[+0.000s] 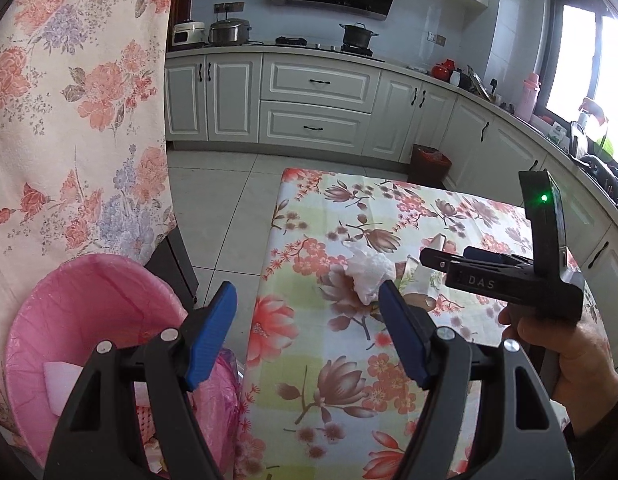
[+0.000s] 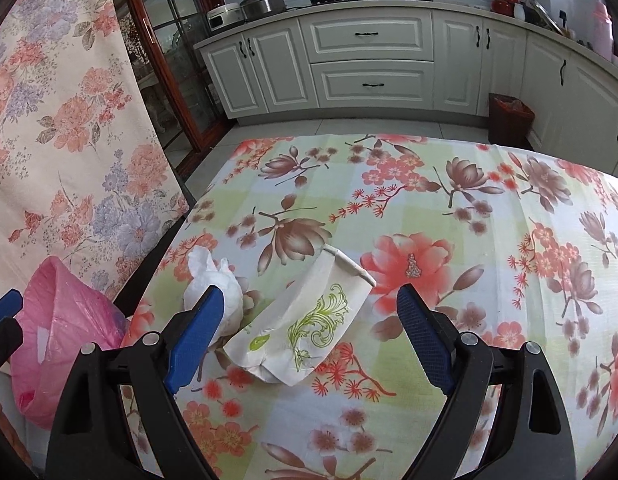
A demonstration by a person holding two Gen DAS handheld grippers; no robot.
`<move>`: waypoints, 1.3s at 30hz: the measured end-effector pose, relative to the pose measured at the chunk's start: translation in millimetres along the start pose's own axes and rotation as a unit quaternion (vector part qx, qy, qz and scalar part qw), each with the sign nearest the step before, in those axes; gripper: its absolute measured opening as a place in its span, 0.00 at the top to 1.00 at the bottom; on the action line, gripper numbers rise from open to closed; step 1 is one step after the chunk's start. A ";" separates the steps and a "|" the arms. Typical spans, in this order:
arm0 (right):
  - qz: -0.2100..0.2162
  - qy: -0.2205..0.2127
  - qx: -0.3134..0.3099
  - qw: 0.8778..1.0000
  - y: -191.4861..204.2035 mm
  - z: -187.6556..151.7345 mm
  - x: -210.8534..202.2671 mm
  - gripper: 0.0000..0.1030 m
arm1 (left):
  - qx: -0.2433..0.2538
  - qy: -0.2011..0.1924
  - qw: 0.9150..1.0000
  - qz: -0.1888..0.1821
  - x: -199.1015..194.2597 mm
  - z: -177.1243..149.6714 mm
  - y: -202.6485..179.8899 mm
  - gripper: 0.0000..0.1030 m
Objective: Collect trash
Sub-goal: 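Move both open tools back over the tissue and paper cup, then grasp the white tissue with the left tool while the right tool grasps the paper cup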
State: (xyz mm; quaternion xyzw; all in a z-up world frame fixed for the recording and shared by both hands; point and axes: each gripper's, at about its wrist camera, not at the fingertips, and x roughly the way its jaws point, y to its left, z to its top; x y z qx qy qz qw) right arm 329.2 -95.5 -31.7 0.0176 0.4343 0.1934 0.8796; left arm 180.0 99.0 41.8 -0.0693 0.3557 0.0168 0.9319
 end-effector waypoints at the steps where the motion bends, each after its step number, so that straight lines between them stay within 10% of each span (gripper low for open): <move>1: -0.001 0.003 0.000 1.000 -0.7 0.4 3.5 0.20 | 0.000 0.001 1.000 -0.001 1.8 0.5 -0.6 0.31; 20: 0.008 0.028 -0.072 0.997 4.6 -5.3 13.0 0.61 | 0.002 0.031 0.999 -0.028 41.8 -2.1 -20.1 0.32; 24: 0.006 0.028 -0.090 0.996 2.6 -7.4 7.9 0.73 | 0.009 0.043 0.998 -0.040 56.3 -3.0 -28.0 0.45; 39: 0.012 0.032 -0.106 0.994 -22.4 -17.2 -8.5 0.80 | 0.028 0.083 0.994 -0.061 121.5 -0.6 -58.8 0.54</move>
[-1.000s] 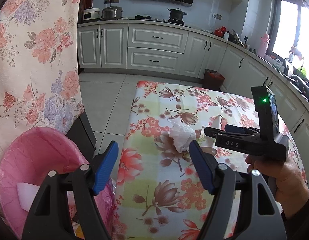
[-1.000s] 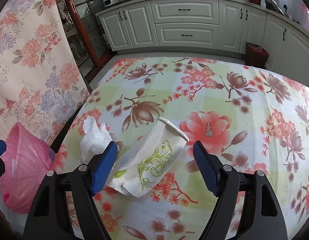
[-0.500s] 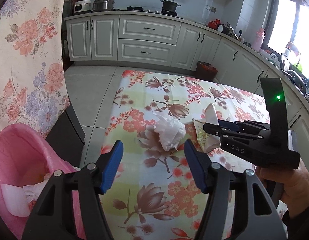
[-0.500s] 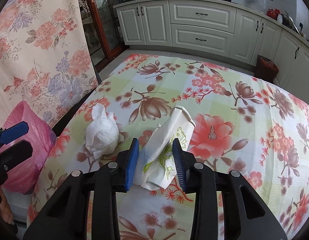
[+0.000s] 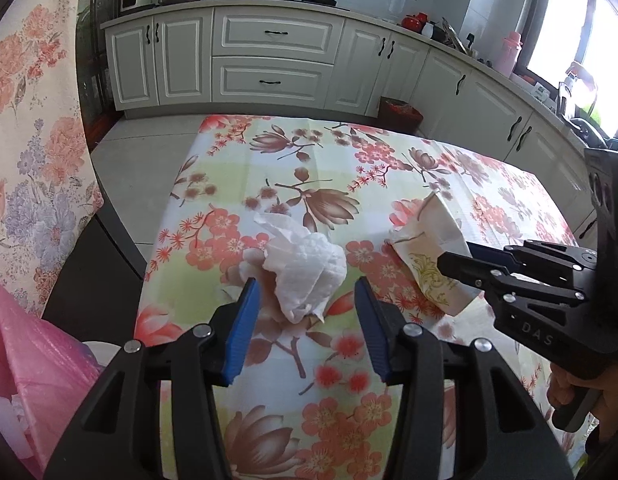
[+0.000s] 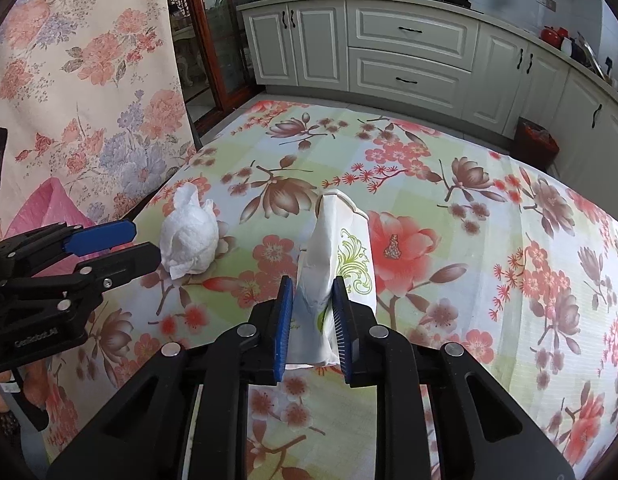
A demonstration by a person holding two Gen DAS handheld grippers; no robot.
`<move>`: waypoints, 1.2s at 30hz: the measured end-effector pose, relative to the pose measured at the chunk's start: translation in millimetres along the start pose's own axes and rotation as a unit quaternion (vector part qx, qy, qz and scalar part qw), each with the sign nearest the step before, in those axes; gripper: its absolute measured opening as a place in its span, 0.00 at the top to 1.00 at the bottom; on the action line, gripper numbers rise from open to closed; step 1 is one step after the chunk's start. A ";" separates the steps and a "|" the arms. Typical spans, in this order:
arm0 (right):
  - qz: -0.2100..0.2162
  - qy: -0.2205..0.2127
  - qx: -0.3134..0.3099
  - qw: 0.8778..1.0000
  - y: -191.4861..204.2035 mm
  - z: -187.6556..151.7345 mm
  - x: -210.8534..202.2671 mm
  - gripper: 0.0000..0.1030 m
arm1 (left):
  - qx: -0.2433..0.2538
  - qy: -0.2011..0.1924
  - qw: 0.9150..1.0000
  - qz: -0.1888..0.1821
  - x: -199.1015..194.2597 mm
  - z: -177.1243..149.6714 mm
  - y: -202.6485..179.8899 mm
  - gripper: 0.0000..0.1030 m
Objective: Collect trash
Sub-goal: 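Grasp the white tissue with the left tool while the right tool grasps the paper cup, then carry the tissue and paper cup to the pink bin and release both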
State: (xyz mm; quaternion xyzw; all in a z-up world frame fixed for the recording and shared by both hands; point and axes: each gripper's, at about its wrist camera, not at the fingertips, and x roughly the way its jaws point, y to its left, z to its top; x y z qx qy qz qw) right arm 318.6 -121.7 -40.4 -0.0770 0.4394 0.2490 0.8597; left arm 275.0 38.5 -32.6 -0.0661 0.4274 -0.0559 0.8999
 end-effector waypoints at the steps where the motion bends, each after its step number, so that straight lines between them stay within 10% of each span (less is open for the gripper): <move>1: 0.001 -0.001 0.001 1.000 -2.1 -1.0 -1.4 0.80 | 0.001 0.002 1.000 0.000 3.1 1.6 -0.7 0.54; 7: -0.003 -0.010 0.010 1.000 -13.0 -5.3 -11.4 0.81 | 0.014 0.014 1.000 0.004 20.1 9.8 -6.5 0.54; 16: -0.017 -0.028 0.008 0.999 -15.8 -9.0 -26.5 0.81 | 0.028 0.028 0.999 0.015 28.7 9.6 -11.0 0.81; 36: -0.027 -0.096 -0.005 0.995 19.0 -8.0 -88.9 0.81 | 0.022 -0.063 0.998 0.012 -92.1 -6.7 -14.3 0.82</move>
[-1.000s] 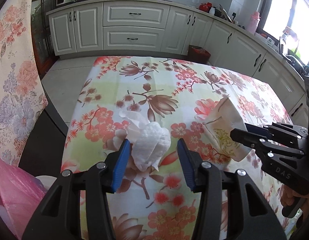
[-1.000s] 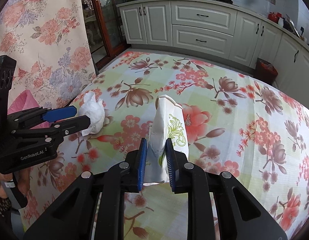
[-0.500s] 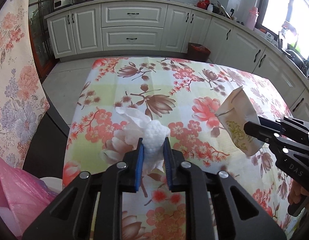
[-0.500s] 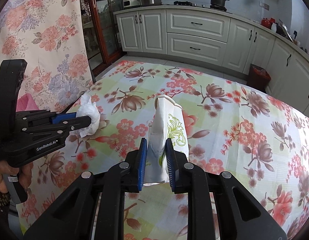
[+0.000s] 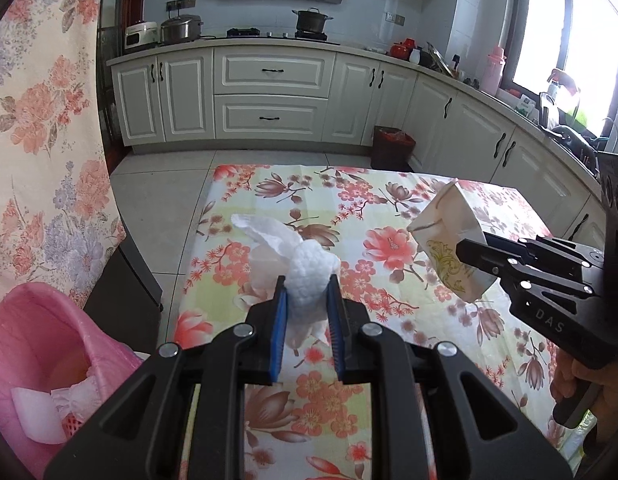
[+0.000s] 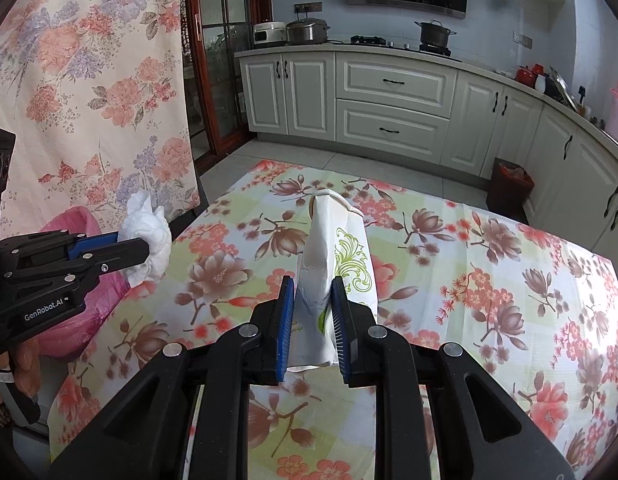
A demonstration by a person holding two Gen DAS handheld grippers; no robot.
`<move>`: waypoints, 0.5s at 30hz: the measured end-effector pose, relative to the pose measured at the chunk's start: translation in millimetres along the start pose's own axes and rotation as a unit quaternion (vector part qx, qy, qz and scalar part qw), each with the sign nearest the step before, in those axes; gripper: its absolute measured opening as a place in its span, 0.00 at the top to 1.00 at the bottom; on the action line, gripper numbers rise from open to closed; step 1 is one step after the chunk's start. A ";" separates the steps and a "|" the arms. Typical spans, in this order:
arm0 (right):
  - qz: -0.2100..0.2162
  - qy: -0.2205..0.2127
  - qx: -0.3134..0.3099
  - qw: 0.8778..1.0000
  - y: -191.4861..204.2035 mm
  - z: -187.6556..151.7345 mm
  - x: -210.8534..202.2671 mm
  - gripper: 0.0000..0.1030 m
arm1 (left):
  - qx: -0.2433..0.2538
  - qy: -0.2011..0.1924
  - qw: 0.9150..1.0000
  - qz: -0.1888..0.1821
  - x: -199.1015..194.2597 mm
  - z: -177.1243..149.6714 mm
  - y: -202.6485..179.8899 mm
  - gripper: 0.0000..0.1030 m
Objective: Collect trash
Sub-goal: 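Carry the tissue and paper cup to the pink bin and release both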
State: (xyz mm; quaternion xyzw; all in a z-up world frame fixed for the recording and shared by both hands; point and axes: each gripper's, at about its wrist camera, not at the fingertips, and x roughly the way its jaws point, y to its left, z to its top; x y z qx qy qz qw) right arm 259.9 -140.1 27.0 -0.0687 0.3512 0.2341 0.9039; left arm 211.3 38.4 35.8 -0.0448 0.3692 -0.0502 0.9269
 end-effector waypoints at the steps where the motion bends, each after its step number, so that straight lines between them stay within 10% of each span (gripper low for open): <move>1: 0.000 -0.003 0.000 1.000 2.5 -0.4 -3.0 0.81 | -0.001 -0.003 1.000 0.000 -5.8 -1.5 1.4 0.82; 15: 0.002 -0.024 -0.001 1.000 28.2 -11.9 -42.3 0.81 | -0.022 -0.026 0.999 -0.002 -54.0 -25.1 12.8 0.82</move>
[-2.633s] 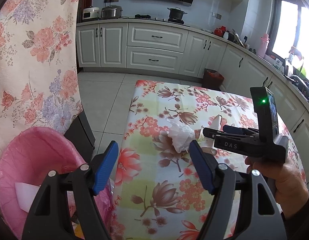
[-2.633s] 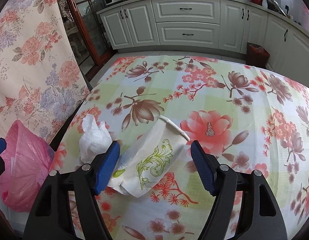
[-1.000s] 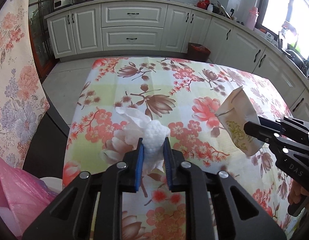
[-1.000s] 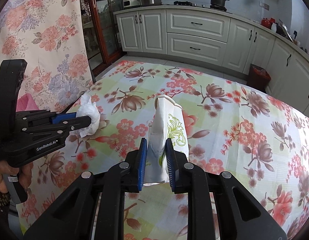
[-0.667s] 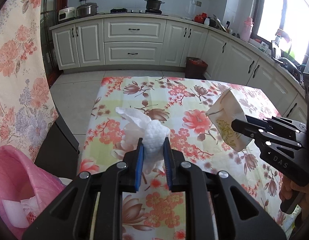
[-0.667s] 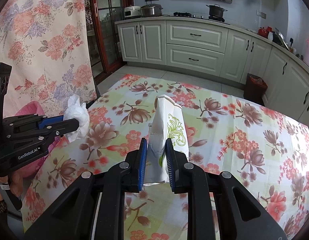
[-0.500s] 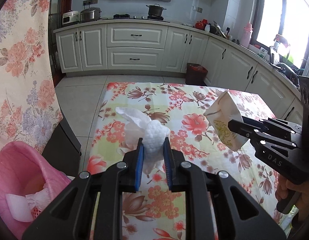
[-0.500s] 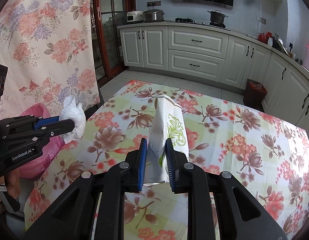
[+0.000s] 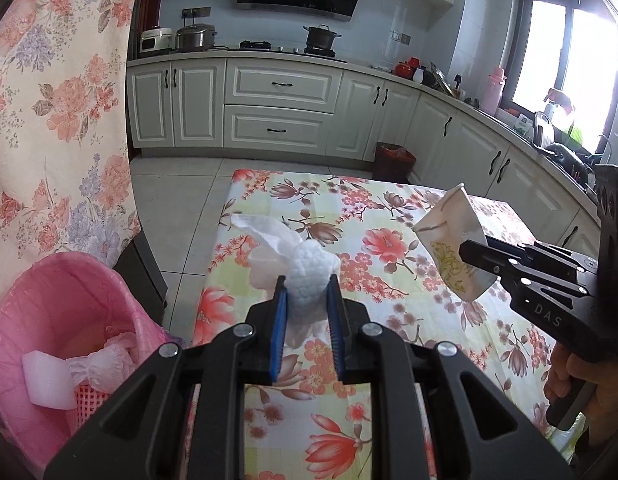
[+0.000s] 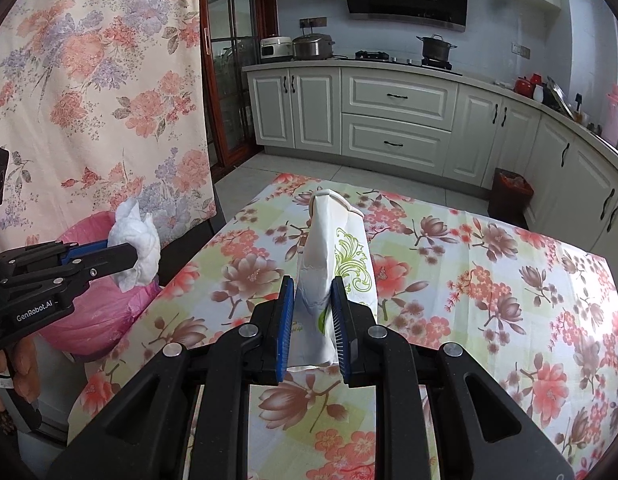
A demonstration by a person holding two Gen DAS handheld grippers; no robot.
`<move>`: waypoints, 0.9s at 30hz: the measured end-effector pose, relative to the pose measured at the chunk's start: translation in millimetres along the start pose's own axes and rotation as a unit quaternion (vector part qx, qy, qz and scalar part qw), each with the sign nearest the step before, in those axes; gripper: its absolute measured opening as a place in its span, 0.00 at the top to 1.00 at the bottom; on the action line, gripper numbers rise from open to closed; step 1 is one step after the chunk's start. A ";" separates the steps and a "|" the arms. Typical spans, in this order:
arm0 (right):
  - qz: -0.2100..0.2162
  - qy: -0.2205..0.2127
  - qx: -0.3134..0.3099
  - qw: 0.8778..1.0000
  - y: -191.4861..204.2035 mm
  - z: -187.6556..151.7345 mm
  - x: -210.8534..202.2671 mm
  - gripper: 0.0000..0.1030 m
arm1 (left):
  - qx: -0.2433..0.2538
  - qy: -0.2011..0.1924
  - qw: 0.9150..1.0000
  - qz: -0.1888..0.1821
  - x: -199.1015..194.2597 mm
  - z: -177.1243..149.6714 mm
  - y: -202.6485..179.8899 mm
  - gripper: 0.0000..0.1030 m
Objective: Collect trash
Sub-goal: 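Carry the tissue and paper cup to the pink bin and release both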
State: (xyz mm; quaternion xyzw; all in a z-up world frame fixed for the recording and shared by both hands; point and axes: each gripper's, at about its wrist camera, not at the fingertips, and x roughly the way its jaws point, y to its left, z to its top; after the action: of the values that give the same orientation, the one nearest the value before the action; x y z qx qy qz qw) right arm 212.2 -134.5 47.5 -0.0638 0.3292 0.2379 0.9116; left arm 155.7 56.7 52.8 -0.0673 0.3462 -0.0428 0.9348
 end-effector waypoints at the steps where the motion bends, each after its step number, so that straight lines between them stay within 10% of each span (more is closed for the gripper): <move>1: 0.000 -0.001 -0.001 1.000 1.6 -1.0 -2.1 0.81 | -0.001 -0.001 1.000 0.001 -2.5 -1.1 1.3 0.82; 27: 0.041 -0.014 -0.025 0.999 82.3 -3.2 -30.4 0.81 | -0.054 -0.051 0.996 0.051 -100.5 -28.2 67.7 0.82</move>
State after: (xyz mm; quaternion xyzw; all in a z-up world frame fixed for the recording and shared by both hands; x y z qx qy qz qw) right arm 150.9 -75.0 67.5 -0.0701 0.3129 0.2843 0.9035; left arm 63.5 133.6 85.5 -0.1016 0.3032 0.0270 0.9471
